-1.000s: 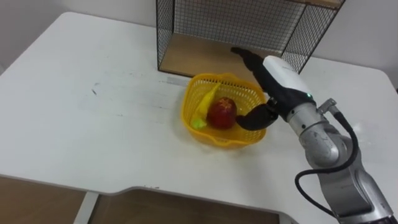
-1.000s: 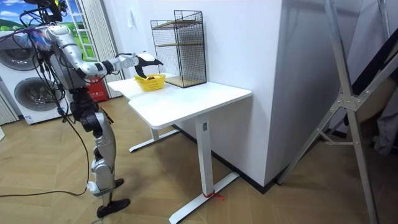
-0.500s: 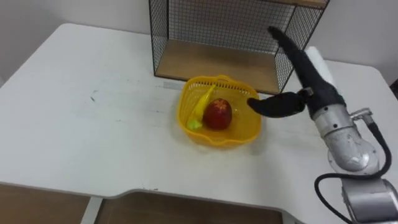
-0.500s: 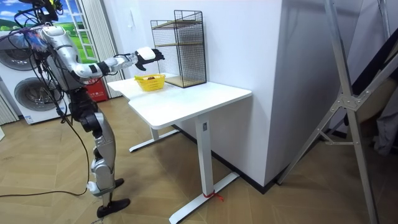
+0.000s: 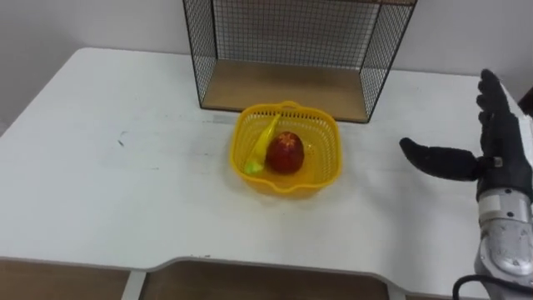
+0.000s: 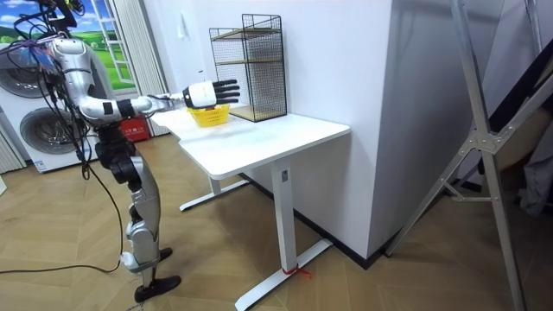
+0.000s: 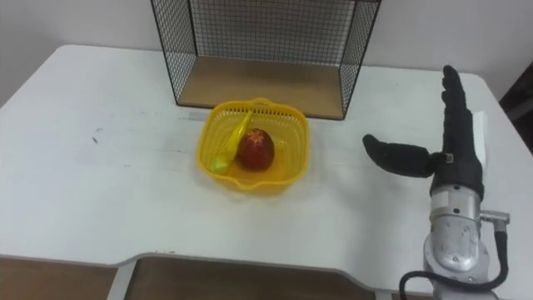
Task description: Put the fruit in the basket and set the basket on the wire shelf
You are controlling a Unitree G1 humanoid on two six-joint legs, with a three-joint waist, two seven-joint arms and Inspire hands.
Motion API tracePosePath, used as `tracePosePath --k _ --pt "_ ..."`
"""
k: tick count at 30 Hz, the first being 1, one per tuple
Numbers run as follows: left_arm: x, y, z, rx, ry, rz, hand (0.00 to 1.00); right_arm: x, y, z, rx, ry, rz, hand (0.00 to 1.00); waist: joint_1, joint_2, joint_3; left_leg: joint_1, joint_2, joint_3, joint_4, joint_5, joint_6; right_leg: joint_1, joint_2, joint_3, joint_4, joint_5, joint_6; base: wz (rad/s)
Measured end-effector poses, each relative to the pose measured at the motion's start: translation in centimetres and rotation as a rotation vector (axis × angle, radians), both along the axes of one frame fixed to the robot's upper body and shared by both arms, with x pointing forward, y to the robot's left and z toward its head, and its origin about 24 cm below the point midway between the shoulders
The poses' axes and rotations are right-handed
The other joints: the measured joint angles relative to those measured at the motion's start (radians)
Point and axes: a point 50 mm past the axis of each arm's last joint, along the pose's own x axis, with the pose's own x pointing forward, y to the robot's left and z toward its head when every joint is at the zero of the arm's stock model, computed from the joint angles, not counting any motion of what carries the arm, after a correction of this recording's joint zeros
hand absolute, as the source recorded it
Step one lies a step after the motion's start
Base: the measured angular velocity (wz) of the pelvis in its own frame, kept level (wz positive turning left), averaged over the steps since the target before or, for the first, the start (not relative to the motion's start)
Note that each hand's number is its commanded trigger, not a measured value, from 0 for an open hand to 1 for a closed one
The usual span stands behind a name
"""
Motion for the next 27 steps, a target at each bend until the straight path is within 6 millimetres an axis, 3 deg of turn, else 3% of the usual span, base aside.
tracePosePath --k 3,4,7,11,14,16,20,27 --pt "1.2 1.3 1.7 0.106 -0.104 0.158 0.0 -1.4 -0.7 -0.9 0.014 0.026 -0.081 0.0 0.012 0.001 0.0002 0.005 0.001 -0.002 0.0 0.001 0.0 -0.005 0.0 -0.001 0.0 0.0 0.0 0.02" --pt "1.9 1.8 2.5 0.154 -0.134 0.185 0.0 -1.6 -0.8 -1.1 0.016 0.03 -0.108 0.0 0.012 0.006 0.0037 0.003 0.004 -0.005 0.0 0.001 0.0 -0.006 -0.001 -0.002 0.0 0.0 0.0 0.05" --pt "3.9 2.5 4.3 0.258 -0.197 0.208 0.0 -1.7 -0.8 -1.2 0.019 0.024 -0.128 0.0 0.018 0.007 0.0017 -0.006 0.004 -0.005 -0.003 0.001 0.0 -0.011 -0.001 -0.002 0.001 0.0 0.0 0.01" --pt "7.6 3.4 8.9 0.505 -0.299 0.1 0.0 -2.2 -0.5 -1.7 -0.006 0.041 -0.151 0.0 0.019 0.008 -0.0008 -0.008 -0.001 -0.009 0.001 0.001 0.0 -0.005 0.001 -0.003 0.0 0.0 0.0 0.02" --pt "9.8 3.6 13.7 0.763 -0.374 -0.001 0.0 -2.9 -0.9 -2.0 -0.027 0.062 -0.172 0.0 0.02 0.006 -0.0018 -0.008 -0.001 -0.007 0.001 0.001 0.0 -0.013 0.001 0.001 0.0 0.0 0.0 0.0" --pt "10.8 3.2 17.0 0.96 -0.427 -0.062 0.0 -3.2 -1.4 -1.8 -0.044 0.058 -0.2 0.0 0.016 0.01 -0.0029 -0.008 -0.002 -0.009 0.001 0.001 0.0 -0.011 -0.002 -0.005 0.0 0.0 0.0 0.0" --pt "13.2 1.6 20.2 1.128 -0.525 -0.171 0.0 -3.2 -1.6 -1.7 -0.036 0.048 -0.217 0.0 0.004 0.025 -0.0011 -0.017 -0.004 -0.027 0.011 0.001 0.002 -0.009 -0.005 -0.016 -0.002 0.0 0.001 0.11" --pt "14.8 -1.2 23.7 1.284 -0.655 -0.369 0.0 -2.9 -1.3 -1.5 -0.038 0.029 -0.156 0.0 -0.007 0.035 0.0028 -0.017 -0.002 -0.026 0.017 0.001 0.0 -0.005 0.0 -0.016 -0.003 0.0 0.001 0.0"
